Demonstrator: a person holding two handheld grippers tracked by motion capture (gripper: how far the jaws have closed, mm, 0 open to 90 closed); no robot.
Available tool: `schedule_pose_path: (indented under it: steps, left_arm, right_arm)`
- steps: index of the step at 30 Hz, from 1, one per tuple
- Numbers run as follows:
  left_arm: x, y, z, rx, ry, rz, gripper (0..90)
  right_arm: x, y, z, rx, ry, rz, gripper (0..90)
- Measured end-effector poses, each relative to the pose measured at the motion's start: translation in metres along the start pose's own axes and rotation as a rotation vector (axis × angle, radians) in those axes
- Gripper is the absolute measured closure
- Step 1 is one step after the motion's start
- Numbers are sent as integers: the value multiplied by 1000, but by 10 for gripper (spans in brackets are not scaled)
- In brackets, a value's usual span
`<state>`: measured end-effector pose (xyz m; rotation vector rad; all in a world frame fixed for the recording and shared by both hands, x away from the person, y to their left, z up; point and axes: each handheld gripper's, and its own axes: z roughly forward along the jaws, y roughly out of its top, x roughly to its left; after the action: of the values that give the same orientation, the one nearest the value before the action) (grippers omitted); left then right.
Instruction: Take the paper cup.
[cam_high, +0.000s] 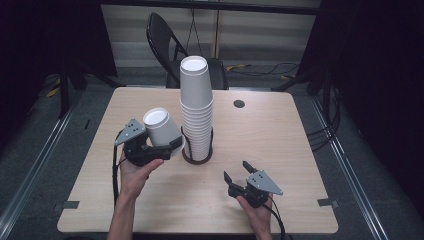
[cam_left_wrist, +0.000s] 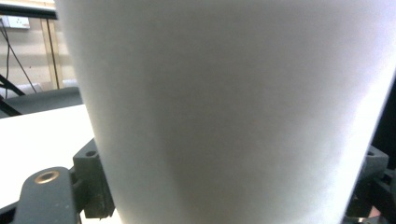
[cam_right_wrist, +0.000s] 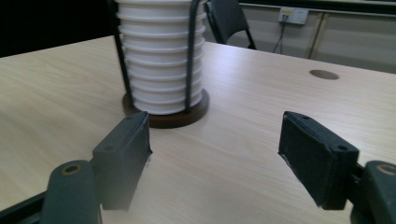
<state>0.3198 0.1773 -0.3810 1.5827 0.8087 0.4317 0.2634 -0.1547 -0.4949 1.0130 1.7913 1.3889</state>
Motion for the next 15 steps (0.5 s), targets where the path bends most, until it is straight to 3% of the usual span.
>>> schedule_pose_path:
  steps: [5,8,13,15]
  left_arm:
    - [-6,-14,4,25,-22,-29,154]
    - [-11,-24,9,47,-43,-57,154]
    - [-15,-35,12,74,-62,-87,153]
    - [-16,-40,12,77,-88,-110,153]
  right_arm:
    - [11,1,1,1,41,0,261]
    - [20,1,4,-15,67,29,312]
    - [37,3,9,-30,116,3,316]
    - [42,3,10,-39,135,-4,316]
